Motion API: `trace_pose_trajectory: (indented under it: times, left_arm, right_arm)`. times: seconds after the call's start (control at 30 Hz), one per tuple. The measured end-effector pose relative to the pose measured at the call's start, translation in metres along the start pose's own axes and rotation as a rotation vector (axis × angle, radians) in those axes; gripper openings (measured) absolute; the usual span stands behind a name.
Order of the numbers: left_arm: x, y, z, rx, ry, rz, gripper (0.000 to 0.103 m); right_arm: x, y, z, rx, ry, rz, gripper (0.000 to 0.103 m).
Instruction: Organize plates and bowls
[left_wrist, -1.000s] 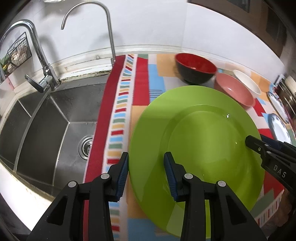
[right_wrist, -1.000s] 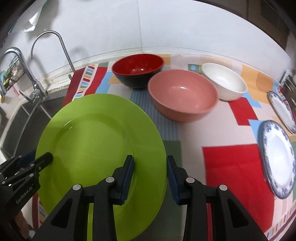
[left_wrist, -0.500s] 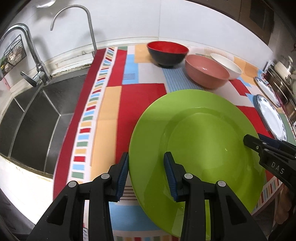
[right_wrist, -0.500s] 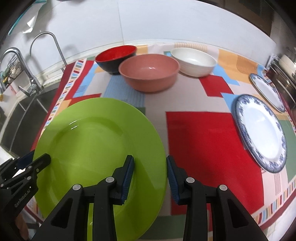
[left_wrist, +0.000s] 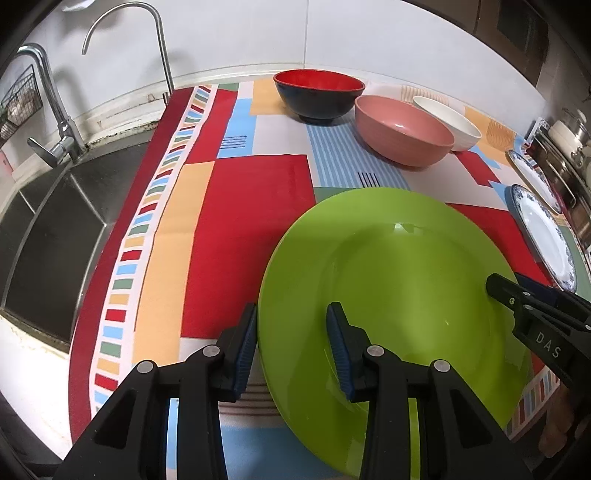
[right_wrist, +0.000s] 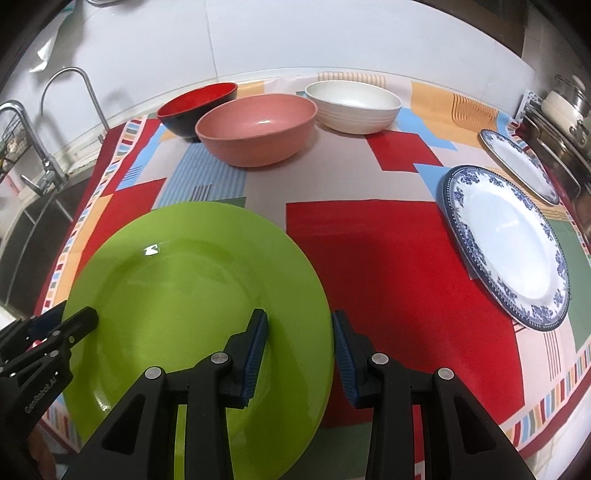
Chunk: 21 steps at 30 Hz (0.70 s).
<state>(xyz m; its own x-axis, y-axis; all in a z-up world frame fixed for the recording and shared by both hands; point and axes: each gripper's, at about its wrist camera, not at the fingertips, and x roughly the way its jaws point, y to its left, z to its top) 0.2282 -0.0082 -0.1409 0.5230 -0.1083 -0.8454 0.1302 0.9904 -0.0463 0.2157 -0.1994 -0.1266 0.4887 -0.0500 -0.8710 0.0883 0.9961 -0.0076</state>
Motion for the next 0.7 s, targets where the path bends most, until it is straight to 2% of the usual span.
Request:
trace_pose_trajectory:
  times: [0.53,0.63,0.7]
  left_arm:
    - [0.007,0.0,0.008,0.011,0.016,-0.01,0.037]
    - [0.001,-0.001,0.011,0.027,-0.018,0.036,0.045]
    - [-0.009,-0.003,0.015,0.054,-0.067,0.066,0.063]
  right_arm:
    - [0.009,0.0,0.006,0.017,-0.003,-0.024,0.038]
    - [0.01,-0.002,0.006,0.022,0.002,-0.019,0.038]
    - [0.008,-0.003,0.007,0.034,0.006,-0.016,0.039]
